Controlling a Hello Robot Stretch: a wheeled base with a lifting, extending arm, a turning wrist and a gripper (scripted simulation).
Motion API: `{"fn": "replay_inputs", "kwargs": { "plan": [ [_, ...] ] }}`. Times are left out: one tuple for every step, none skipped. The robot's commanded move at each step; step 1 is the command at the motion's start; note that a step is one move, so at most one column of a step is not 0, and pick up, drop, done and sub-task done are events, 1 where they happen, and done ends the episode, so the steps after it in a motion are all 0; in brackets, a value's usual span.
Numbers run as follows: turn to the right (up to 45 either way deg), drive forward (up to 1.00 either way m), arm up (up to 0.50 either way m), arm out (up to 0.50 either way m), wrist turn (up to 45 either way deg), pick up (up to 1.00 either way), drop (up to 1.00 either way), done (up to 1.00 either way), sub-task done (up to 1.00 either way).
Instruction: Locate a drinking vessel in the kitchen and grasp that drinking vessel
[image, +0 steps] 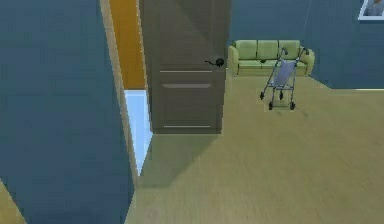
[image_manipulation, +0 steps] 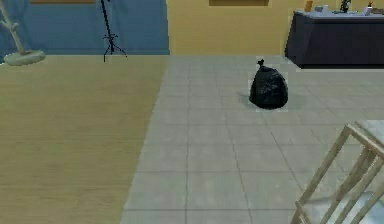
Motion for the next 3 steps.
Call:
{"fn": "replay_inputs", "kwargs": {
  "plan": [
    [45.0, 0.00, 0.00, 0.00, 0.0, 0.00, 0.00, 0.00, 0.00],
    [45.0, 0.00, 0.00, 0.00, 0.0, 0.00, 0.00, 0.00, 0.00],
    [24.0, 0.00, 0.00, 0.00, 0.0, 0.00, 0.00, 0.00, 0.00]
  ]
}}
